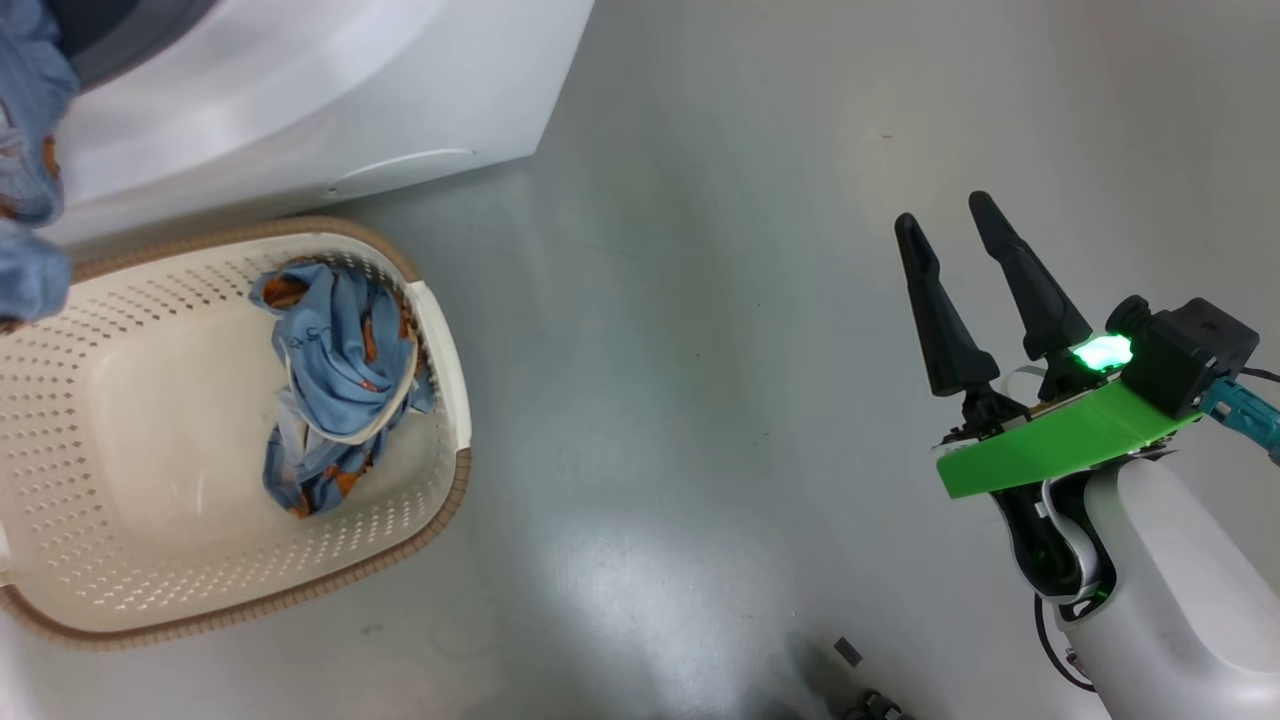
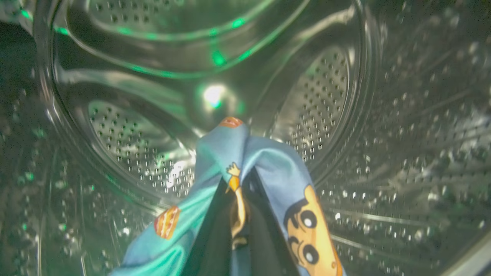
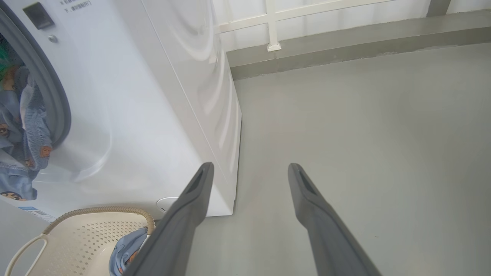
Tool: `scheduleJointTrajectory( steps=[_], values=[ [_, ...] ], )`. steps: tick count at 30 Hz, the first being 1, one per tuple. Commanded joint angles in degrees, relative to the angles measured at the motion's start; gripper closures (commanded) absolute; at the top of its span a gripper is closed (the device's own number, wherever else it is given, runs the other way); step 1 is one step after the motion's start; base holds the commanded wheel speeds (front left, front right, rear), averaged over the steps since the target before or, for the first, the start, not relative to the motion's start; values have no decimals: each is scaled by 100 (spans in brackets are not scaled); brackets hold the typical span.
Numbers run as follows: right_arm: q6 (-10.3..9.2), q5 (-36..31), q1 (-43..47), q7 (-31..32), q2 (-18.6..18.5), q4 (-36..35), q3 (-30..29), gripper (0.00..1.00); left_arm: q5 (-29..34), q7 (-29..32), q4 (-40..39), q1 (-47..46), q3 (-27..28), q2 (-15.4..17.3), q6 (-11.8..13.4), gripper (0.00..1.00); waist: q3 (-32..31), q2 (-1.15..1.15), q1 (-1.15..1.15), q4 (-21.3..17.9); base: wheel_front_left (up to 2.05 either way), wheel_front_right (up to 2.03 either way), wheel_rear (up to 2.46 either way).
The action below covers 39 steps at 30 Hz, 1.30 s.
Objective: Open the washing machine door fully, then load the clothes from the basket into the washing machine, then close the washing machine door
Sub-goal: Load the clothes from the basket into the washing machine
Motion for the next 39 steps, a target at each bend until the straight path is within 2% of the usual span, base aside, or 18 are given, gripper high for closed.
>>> scheduleJointTrajectory(
  steps=[1, 5, 6, 7, 8, 9, 18, 28, 31, 39],
  values=[
    [25, 0, 60, -45, -13, -124, 68, 0, 74, -26, -117, 234, 47, 228, 34, 100, 23, 0, 0, -17, 0, 0, 0],
    [25, 1, 89, -45, 14, -90, 57, 0, 171, -27, 294, 330, -48, 237, 30, 100, -10, 0, 0, -1, 0, 0, 0],
    [25, 0, 98, -45, 22, -79, 59, 0, 185, -26, 437, 311, -72, 241, 28, 91, -26, 0, 0, 7, 0, 0, 0],
    [25, 1, 106, -45, 26, -69, 60, 0, 200, 26, 619, 282, -107, 236, 19, 62, -41, 0, 0, 17, 0, 0, 0],
    [25, 4, 106, -45, 29, -58, 61, 0, 244, 56, 759, 238, -169, 237, 1, 8, -52, 0, 0, 29, 0, 0, 0],
    [25, 8, 102, -45, 31, -49, 63, 0, 271, 75, 883, 191, -207, 236, 10, 0, -66, 0, 0, 40, 0, 0, 0],
    [25, 27, 57, -45, -12, -42, 81, 0, 184, 426, 1532, -93, -278, 192, -91, 0, -168, 0, 0, 138, 0, 0, 0],
    [25, 24, 140, -45, -102, -51, 63, 0, -55, 37, 1561, 295, -181, 66, -239, 0, -373, 0, 0, 229, 0, 0, 0],
    [25, 7, 201, -45, -153, -60, 23, 0, -184, -22, 1243, 713, -61, 8, -247, 0, -498, 0, 0, 294, 0, 0, 0],
    [25, -50, 298, -45, -209, -37, -23, 0, -292, -27, -292, 1902, 388, -195, -190, 0, -796, 0, 0, 447, 0, 0, 0]
  ],
)
